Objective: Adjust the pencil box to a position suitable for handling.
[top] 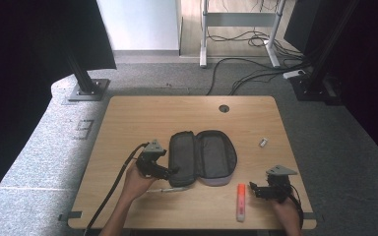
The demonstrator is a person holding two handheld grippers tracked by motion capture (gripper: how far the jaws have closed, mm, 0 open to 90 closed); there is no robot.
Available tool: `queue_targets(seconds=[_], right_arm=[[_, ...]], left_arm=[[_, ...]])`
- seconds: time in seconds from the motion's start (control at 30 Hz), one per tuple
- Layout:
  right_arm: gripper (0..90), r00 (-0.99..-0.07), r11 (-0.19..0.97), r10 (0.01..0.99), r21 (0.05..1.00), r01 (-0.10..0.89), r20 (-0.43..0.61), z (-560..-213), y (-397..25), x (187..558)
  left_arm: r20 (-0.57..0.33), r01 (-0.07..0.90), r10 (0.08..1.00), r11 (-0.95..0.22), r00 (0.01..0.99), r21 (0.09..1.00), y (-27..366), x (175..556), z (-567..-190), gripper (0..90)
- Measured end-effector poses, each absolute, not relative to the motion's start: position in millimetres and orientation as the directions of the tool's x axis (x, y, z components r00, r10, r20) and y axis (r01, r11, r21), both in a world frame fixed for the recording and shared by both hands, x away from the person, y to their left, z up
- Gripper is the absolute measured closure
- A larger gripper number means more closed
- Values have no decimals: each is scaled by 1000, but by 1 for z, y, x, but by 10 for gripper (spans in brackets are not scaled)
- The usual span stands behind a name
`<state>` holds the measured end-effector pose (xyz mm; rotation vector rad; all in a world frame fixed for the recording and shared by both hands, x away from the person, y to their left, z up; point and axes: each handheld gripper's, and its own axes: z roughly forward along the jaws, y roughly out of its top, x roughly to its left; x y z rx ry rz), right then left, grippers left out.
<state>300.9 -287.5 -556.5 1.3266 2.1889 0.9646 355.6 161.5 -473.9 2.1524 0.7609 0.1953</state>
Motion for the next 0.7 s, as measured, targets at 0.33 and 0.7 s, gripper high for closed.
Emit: queue_targets(seconds=[0.33, 0.7], right_arm=[[78, -467, 310, 884, 733, 605, 12, -556, -287, 301], [78, -467, 310, 884, 733, 606, 12, -556, -287, 301]], left_arm=[[-99, 473, 644, -441, 759, 763, 196, 352, -479, 32], [-82, 491, 692, -419, 717, 764, 222, 348, -489, 10]])
